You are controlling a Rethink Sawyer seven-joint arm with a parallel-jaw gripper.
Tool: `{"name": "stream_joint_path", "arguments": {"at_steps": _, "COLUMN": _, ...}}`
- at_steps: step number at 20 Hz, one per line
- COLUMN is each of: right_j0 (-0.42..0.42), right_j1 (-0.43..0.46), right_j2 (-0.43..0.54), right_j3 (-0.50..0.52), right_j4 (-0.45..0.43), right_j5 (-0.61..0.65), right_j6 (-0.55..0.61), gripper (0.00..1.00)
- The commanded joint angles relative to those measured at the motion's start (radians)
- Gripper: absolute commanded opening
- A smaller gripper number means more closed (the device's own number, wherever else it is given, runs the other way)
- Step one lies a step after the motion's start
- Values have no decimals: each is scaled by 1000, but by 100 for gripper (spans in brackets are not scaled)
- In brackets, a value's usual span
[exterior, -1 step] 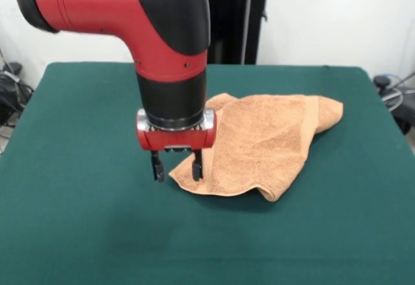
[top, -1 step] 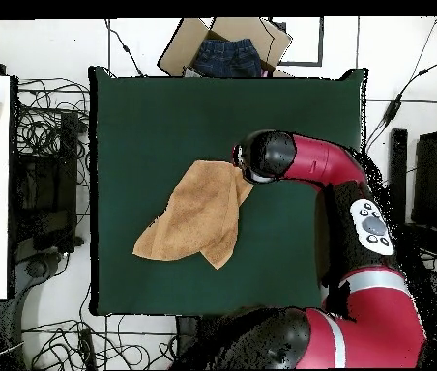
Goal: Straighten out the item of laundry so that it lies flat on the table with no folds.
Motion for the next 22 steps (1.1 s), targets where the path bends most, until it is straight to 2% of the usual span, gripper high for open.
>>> {"name": "stream_joint_path", "arguments": {"at_steps": 1, "right_j0": -5, "right_j1": 130, "right_j2": 110, "right_j3": 41, "right_j4": -64, "right_j5": -108, "right_j6": -61, "gripper": 100}}
{"name": "stream_joint_path", "arguments": {"at_steps": 16, "right_j0": -29, "right_j1": 153, "right_j2": 128, "right_j3": 81, "right_j4": -68, "right_j5": -145, "right_j6": -66, "gripper": 100}}
{"name": "stream_joint_path", "arguments": {"at_steps": 22, "right_j0": -40, "right_j1": 145, "right_j2": 143, "right_j3": 78, "right_j4": -56, "right_j5": -95, "right_j6": -92, "gripper": 100}}
